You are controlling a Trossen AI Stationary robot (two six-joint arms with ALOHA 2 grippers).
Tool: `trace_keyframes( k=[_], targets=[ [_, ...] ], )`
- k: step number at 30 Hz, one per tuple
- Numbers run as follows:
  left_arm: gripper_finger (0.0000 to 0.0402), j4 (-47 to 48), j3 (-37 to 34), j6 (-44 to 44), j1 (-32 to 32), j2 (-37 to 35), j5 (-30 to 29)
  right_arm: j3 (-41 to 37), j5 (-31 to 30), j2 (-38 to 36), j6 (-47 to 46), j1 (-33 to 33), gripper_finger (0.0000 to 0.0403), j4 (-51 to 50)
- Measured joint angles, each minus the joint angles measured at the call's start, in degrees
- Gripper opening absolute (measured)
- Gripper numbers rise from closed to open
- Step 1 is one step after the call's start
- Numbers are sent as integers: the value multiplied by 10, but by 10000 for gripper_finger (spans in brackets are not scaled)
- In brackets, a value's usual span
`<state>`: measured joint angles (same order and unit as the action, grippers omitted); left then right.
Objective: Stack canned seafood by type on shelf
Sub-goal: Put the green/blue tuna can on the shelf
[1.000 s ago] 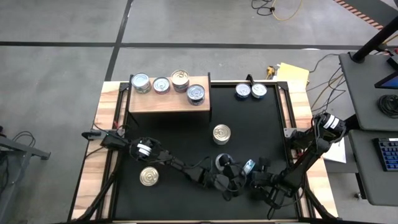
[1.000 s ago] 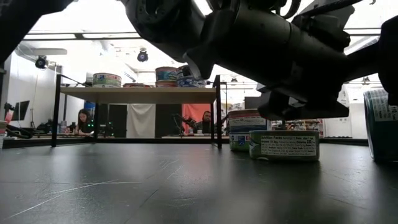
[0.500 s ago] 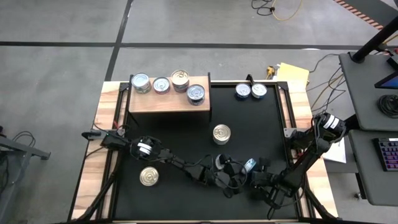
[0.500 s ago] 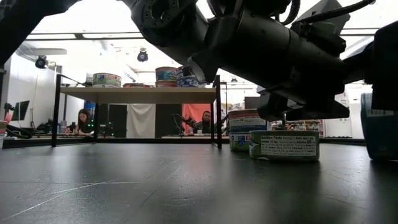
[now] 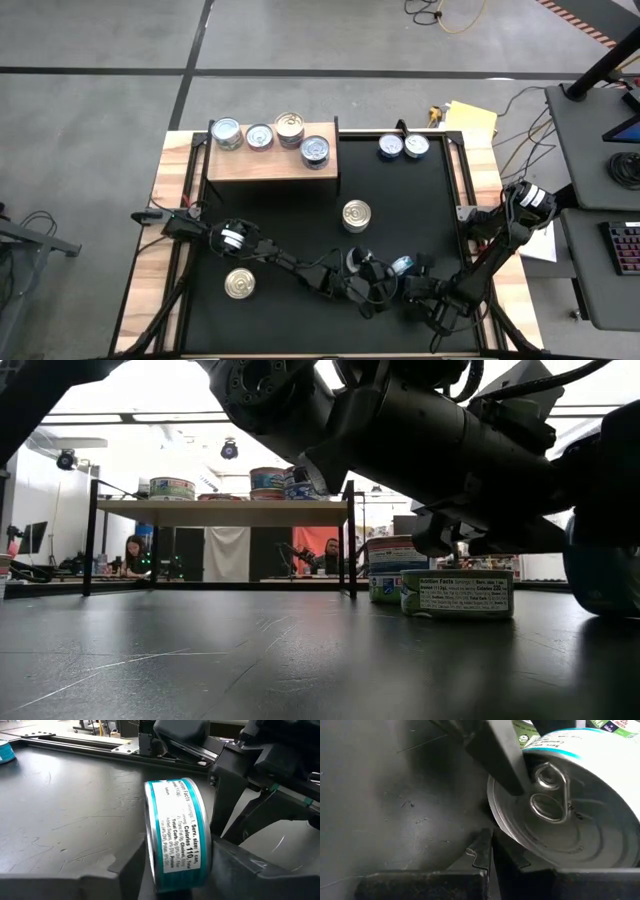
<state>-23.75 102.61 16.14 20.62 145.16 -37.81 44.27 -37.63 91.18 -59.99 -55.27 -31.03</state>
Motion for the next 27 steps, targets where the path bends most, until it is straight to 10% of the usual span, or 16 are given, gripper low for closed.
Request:
trace_keyframes(
  k=[5,27],
  targets=[
    [127,0,0,0,1,0,0,0,0,0,0,-4,9,0],
    [126,69,-82,-25,21,-126,-76,81,-41,-2,14,-70,9,-36]
  ],
)
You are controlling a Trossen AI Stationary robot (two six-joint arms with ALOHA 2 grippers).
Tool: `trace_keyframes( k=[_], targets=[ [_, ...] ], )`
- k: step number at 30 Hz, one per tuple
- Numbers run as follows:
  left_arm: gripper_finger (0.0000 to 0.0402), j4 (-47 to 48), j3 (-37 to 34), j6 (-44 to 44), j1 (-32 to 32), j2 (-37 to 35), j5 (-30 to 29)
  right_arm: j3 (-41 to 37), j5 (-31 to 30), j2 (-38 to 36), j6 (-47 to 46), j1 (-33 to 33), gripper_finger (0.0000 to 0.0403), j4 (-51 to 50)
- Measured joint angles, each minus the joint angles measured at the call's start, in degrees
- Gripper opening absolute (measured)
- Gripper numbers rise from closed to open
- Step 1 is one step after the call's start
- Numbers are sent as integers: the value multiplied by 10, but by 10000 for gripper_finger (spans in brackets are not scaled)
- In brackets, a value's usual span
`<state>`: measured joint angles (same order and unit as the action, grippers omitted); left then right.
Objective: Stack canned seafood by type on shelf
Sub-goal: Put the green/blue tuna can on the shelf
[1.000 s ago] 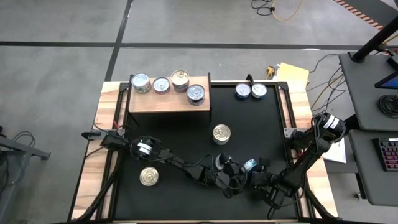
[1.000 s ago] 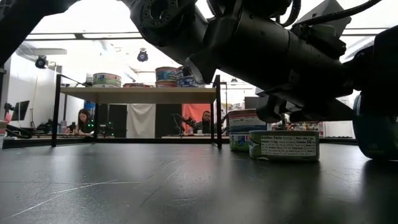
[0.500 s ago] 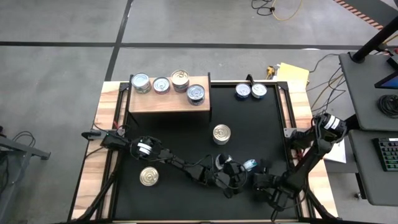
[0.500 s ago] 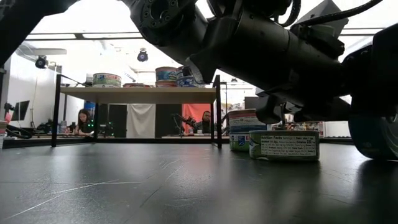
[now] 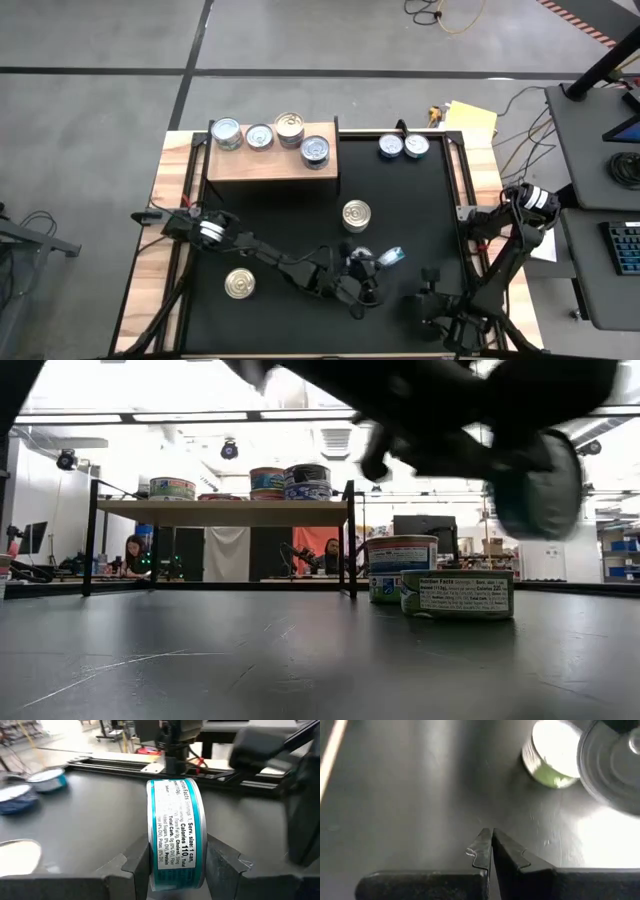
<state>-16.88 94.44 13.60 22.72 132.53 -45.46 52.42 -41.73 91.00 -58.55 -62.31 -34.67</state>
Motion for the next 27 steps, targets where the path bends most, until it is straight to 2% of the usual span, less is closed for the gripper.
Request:
trace_keyframes(
  k=[4,8,14,16,19,20,22,25,27],
  targets=[
    [126,-3,-110,8,14,-96,-34,22,-31,0,44,-3,9,0],
    [126,-9,-238,55,23,-197,-38,44,-79,0,98,-3,9,-4],
    [126,-83,-390,115,35,-346,-25,62,-228,0,213,6,9,-7],
    [126,-79,-433,137,38,-408,17,68,-274,0,263,20,9,-7],
    [126,-60,-491,188,30,-518,137,82,-307,0,329,63,9,-5],
    [126,-62,-508,211,25,-554,178,88,-305,0,352,83,9,-5],
    [126,-55,-539,254,18,-617,222,100,-277,0,399,128,9,3],
    [126,-34,-586,298,16,-685,251,119,-225,0,461,193,9,12],
    [126,-36,-607,335,17,-725,261,129,-225,0,485,220,9,18]
  ],
)
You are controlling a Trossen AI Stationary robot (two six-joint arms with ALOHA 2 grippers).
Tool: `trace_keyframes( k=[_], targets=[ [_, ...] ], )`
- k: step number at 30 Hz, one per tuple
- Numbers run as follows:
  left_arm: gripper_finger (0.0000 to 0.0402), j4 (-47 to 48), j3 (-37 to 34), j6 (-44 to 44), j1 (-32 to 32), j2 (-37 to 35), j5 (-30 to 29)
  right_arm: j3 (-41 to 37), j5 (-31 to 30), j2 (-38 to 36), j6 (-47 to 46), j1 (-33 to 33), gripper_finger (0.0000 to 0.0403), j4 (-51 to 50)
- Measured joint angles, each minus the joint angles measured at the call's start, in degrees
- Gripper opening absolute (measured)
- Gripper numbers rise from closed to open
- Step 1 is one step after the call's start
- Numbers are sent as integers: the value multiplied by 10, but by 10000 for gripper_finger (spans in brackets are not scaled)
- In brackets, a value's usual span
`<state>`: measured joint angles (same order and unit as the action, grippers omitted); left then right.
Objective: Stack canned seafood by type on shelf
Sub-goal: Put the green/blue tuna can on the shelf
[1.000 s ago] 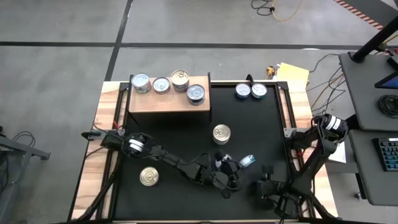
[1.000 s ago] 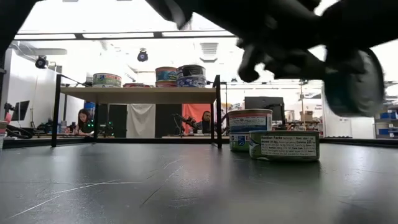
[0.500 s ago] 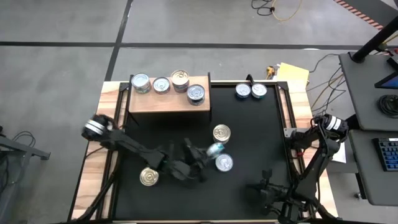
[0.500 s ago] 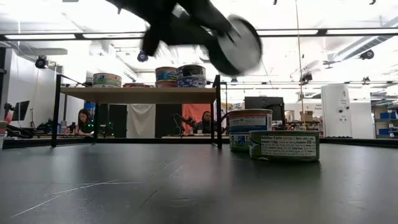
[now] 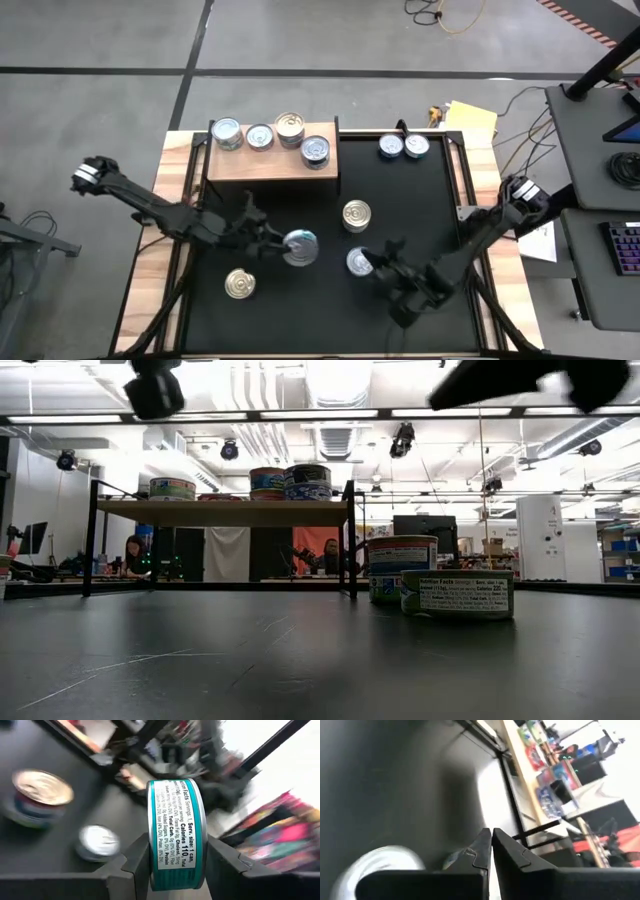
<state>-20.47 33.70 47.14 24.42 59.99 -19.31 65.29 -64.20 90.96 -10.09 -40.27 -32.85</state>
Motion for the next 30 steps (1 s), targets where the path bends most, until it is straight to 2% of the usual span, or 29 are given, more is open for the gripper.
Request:
trace_keyframes(
  k=[3,6,12,17,22,27,30],
  targets=[
    [126,-21,-28,86,0,-49,19,8,-1,0,107,12,9,61],
    [126,-25,-46,152,0,-76,19,9,2,0,270,10,9,165],
    [126,-41,-49,181,1,-99,8,9,6,0,514,27,10,323],
    [126,-43,-42,196,-7,-103,4,9,77,0,628,61,24,415],
    [126,-36,-44,186,-7,-102,4,9,123,0,755,86,65,479],
    [126,-30,-50,199,-8,-101,3,9,226,0,863,115,131,525],
    [126,-31,-55,208,-11,-101,-2,9,252,-1,912,132,173,535]
  ],
)
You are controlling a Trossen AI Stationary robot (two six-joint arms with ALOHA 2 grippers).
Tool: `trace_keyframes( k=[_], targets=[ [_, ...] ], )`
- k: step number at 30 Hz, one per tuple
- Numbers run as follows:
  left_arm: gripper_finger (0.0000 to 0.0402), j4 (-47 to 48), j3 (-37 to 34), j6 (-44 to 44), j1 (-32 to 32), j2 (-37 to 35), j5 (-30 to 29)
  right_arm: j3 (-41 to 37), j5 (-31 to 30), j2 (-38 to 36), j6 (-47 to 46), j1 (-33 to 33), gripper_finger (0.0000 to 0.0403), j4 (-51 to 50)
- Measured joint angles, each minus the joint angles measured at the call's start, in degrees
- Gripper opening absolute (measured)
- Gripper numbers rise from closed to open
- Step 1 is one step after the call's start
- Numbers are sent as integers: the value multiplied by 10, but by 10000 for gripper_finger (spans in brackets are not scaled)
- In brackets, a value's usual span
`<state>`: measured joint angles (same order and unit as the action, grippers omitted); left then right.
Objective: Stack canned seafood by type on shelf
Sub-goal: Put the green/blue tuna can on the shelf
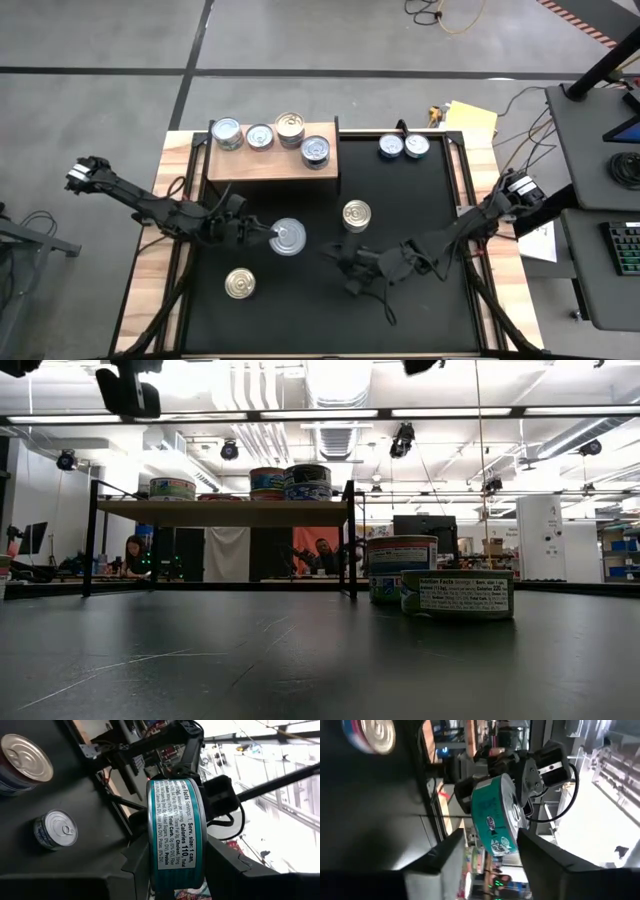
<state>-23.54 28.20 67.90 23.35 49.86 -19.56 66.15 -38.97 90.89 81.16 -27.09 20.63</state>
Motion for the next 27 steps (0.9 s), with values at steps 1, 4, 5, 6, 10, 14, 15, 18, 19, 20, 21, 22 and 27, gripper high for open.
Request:
trace_keyframes(
  k=[1,4,5,6,10,14,15,18,19,20,21,22,27],
  targets=[
    [126,0,-2,3,0,0,-2,0,0,0,17,4,185,0],
    [126,0,-4,12,-3,0,-5,-1,13,0,57,15,215,11],
    [126,1,-5,13,-4,0,-6,0,25,0,66,20,221,16],
    [126,1,-5,13,-5,1,-7,0,34,0,72,24,226,21],
    [126,-3,-7,18,-11,5,-11,0,65,0,95,41,236,34],
    [126,-20,-7,19,-14,7,-21,0,96,5,116,57,237,39],
    [126,-22,-7,19,-15,7,-24,0,97,8,119,59,237,43],
    [126,-36,-7,19,-17,8,-26,0,101,17,121,68,235,45],
    [126,-39,-7,19,-18,7,-26,0,101,20,123,72,236,54],
    [126,-40,-7,19,-18,7,-26,0,102,21,125,75,237,57],
    [126,-40,-7,19,-18,9,-26,0,104,24,126,79,238,60],
    [126,-39,-7,19,-18,11,-26,0,106,28,128,83,239,74],
    [126,-40,-7,23,-18,25,-25,2,109,40,151,95,230,101]
  ],
)
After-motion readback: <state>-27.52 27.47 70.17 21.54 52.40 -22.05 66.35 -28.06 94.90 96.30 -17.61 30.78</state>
